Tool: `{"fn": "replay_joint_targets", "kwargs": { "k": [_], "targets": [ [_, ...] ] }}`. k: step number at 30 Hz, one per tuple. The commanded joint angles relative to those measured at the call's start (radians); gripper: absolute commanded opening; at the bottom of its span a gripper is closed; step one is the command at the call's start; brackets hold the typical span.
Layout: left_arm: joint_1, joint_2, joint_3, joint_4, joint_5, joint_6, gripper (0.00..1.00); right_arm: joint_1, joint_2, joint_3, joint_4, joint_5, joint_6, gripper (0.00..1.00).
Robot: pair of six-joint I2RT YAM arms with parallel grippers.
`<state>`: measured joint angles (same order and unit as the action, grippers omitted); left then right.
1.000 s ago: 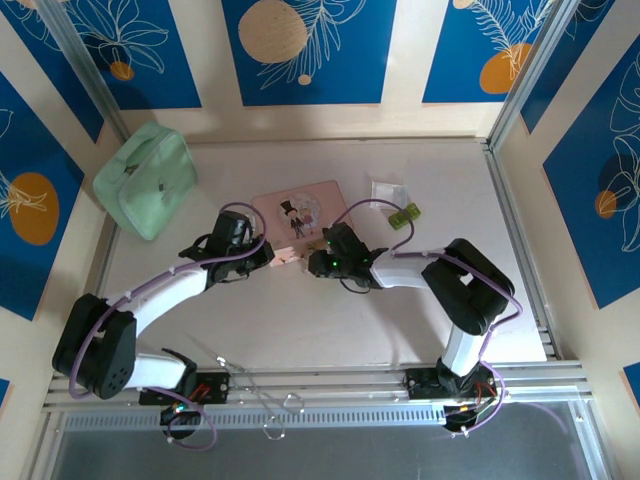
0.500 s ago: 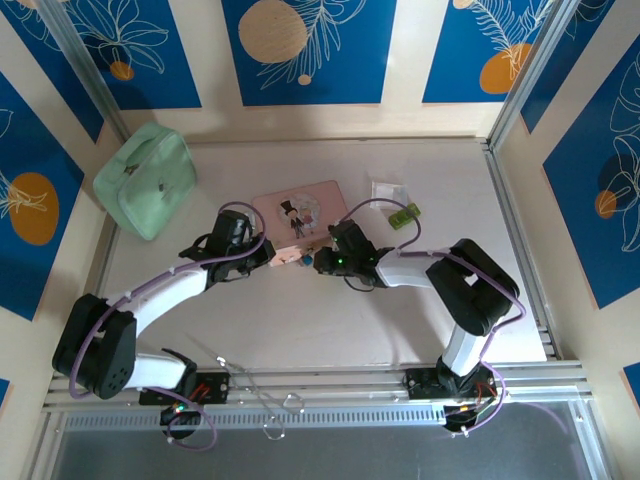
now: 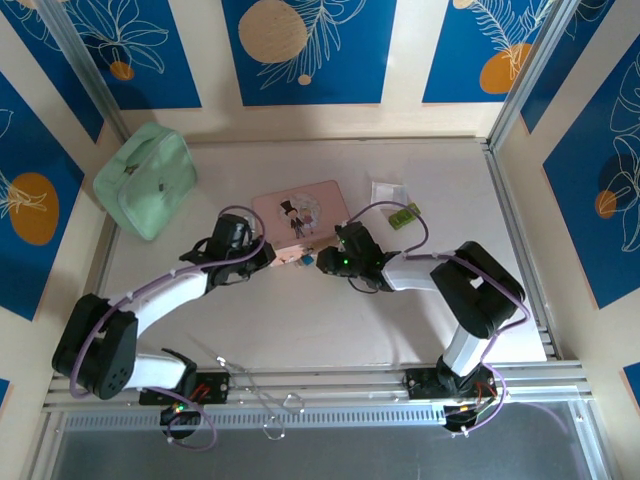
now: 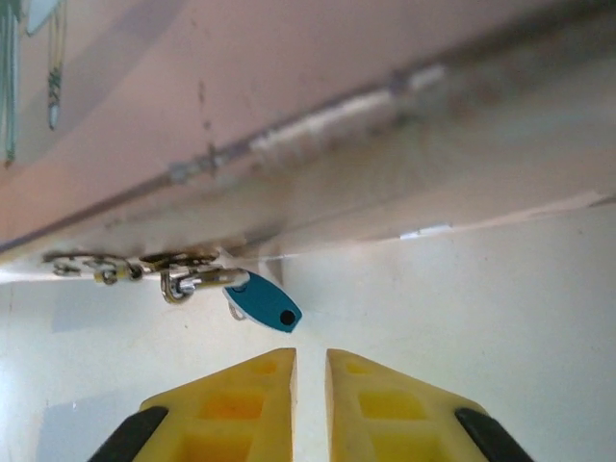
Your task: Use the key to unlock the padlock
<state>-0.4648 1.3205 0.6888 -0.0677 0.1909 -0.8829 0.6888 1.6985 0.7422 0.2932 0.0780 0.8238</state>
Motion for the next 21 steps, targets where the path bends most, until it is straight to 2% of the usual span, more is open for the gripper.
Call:
{"fn": "replay_joint_targets", "kwargs": {
  "k": [1,5,10,21],
  "targets": [
    [0.009,-0.049,-0.014,-0.018,0.007,-0.003,0.00,0.028,-0.012,0.018,-0.113,-0.003,-0.040,0.29],
    [0.009,-0.057,0.001,-0.051,0.005,0.018,0.00,0.035,0.020,0.082,-0.169,-0.071,-0.215,0.45],
    [0.009,-0.053,0.011,-0.061,0.005,0.022,0.00,-0.027,0.071,0.099,-0.187,-0.180,-0.365,0.48],
    [0.011,-0.033,0.033,-0.065,-0.003,0.017,0.00,-0.039,0.144,0.101,-0.043,-0.201,-0.299,0.49]
  ]
}}
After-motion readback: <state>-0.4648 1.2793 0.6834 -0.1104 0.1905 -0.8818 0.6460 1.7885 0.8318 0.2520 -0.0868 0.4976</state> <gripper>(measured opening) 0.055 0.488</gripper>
